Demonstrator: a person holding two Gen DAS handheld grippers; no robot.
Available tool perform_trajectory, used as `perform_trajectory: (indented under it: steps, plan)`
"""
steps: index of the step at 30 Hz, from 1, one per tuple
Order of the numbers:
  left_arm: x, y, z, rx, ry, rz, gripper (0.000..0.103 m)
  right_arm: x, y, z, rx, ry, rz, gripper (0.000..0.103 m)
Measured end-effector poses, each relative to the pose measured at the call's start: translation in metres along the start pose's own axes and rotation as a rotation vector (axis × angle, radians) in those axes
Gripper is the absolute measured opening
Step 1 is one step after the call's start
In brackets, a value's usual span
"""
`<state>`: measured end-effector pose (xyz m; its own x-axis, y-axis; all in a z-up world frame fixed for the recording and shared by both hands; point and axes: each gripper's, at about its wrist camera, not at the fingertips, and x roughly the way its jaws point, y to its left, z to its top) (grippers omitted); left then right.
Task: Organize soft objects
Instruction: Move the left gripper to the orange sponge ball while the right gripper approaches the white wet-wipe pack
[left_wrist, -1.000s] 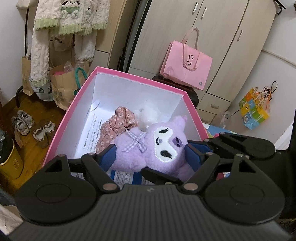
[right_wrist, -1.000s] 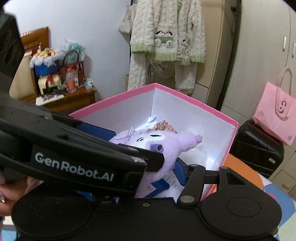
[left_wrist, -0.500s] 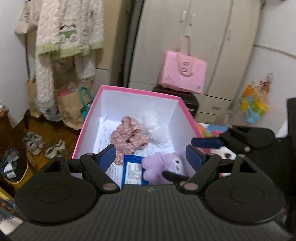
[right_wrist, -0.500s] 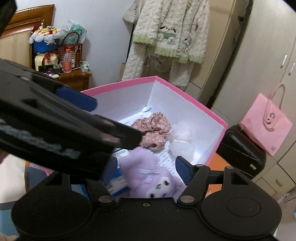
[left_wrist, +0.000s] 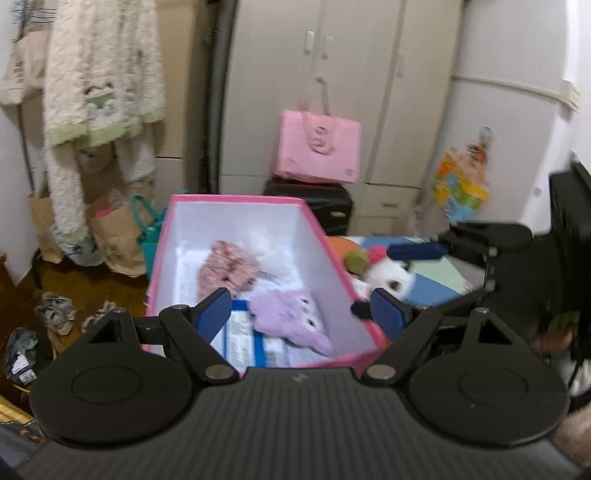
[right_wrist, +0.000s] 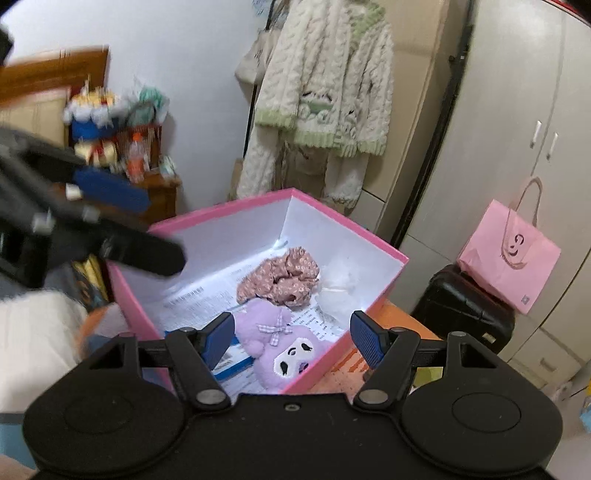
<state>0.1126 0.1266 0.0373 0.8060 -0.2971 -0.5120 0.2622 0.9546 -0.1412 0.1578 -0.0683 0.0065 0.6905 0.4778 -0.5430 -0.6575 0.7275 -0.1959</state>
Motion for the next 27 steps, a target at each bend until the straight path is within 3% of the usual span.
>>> perform_trajectory:
  steps: [3, 8, 15, 21, 27]
  plan:
    - [-0.009, -0.013, -0.001, 0.034, 0.016, -0.049, 0.082, -0.026, -0.018, -0.004, 0.056, -0.028, 0.033, 0.074]
    - [-0.016, -0.047, -0.005, 0.13, -0.004, -0.086, 0.082, -0.063, -0.045, -0.018, 0.125, -0.052, 0.017, 0.074]
    - [-0.002, -0.089, -0.015, 0.196, 0.015, -0.184, 0.082, -0.11, -0.08, -0.053, 0.259, -0.104, 0.047, 0.074]
    - [0.023, -0.118, -0.031, 0.238, 0.037, -0.189, 0.082, -0.118, -0.097, -0.084, 0.306, -0.095, 0.005, 0.075]
    - [0.052, -0.132, -0.046, 0.22, 0.043, -0.128, 0.082, -0.119, -0.11, -0.107, 0.33, -0.138, 0.057, 0.075]
